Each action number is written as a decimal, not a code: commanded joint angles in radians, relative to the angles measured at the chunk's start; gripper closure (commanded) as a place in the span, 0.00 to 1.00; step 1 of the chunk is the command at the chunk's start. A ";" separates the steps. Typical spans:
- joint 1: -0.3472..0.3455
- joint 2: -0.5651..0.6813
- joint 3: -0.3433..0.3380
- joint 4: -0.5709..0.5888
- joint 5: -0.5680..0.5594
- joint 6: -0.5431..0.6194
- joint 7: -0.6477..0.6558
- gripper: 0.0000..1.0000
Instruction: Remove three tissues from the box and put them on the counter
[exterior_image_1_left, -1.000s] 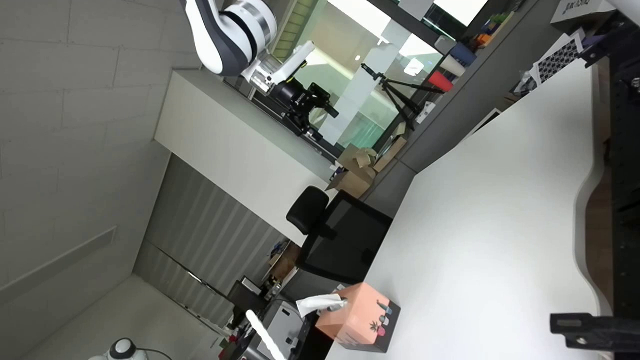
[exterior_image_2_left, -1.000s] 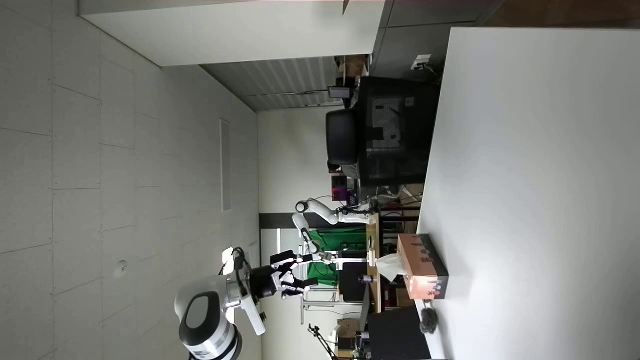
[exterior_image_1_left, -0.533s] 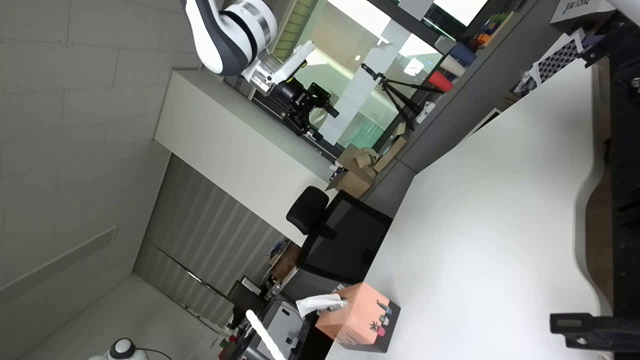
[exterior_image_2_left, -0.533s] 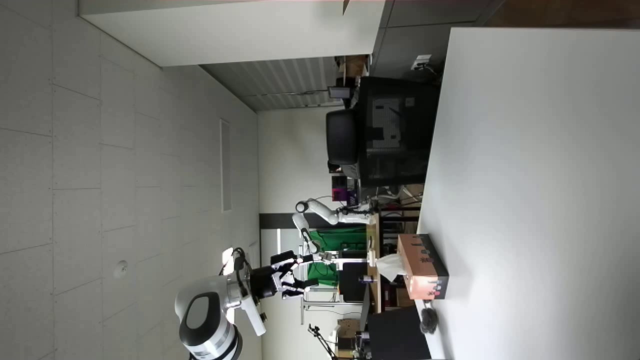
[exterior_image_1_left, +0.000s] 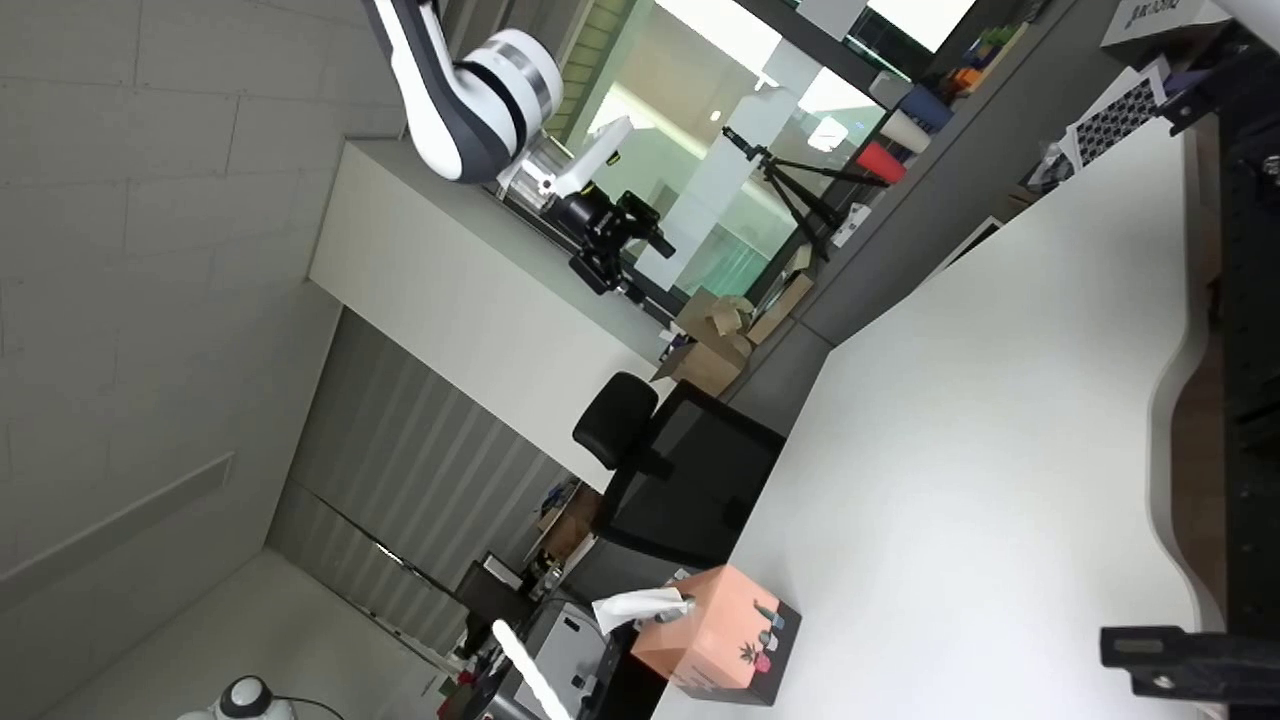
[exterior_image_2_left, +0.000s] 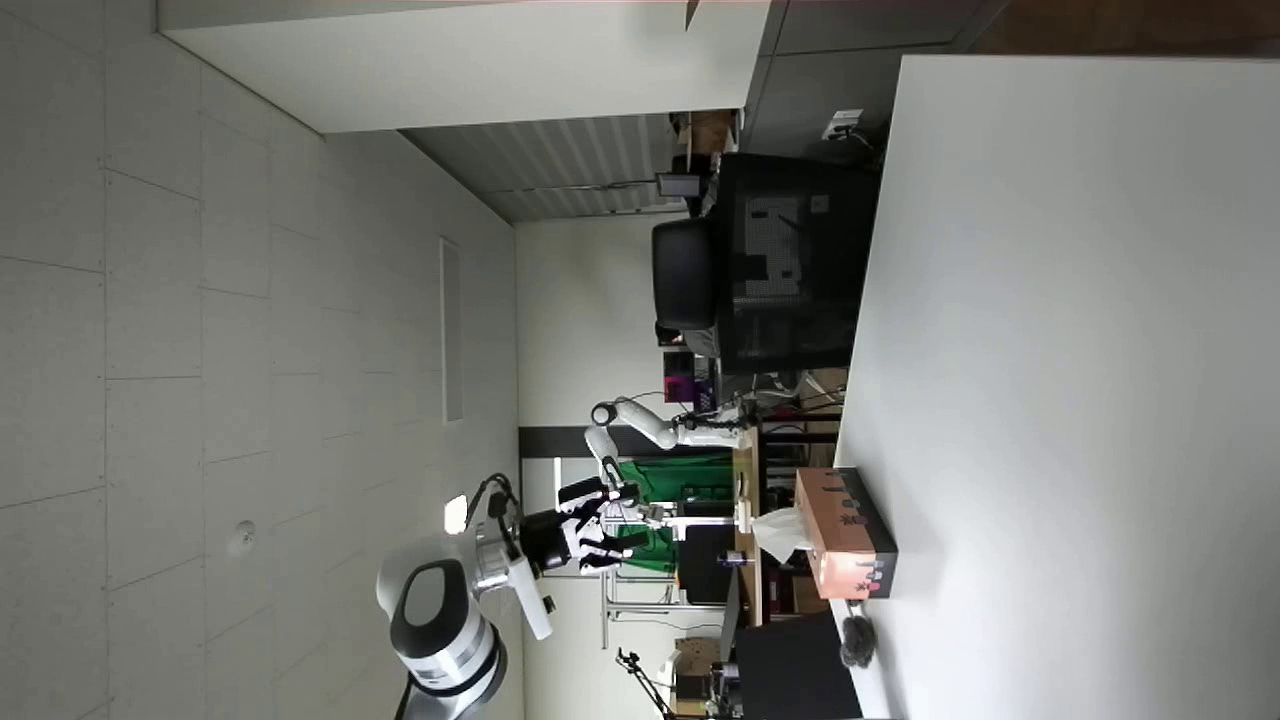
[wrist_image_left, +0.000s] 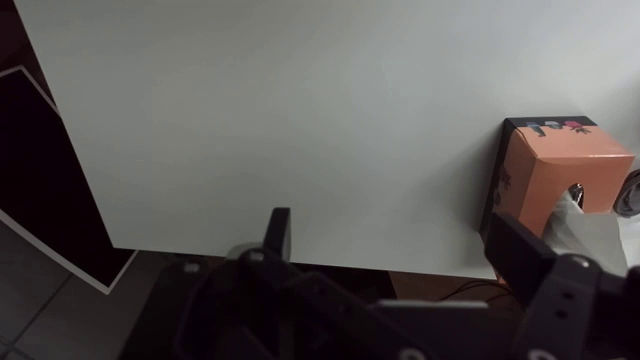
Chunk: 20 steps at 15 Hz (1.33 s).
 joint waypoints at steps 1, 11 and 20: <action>0.017 0.192 0.011 0.185 0.027 0.027 -0.028 0.00; 0.090 0.527 0.114 0.616 0.019 -0.073 -0.070 0.00; 0.126 0.574 0.127 0.693 0.012 -0.137 -0.061 0.00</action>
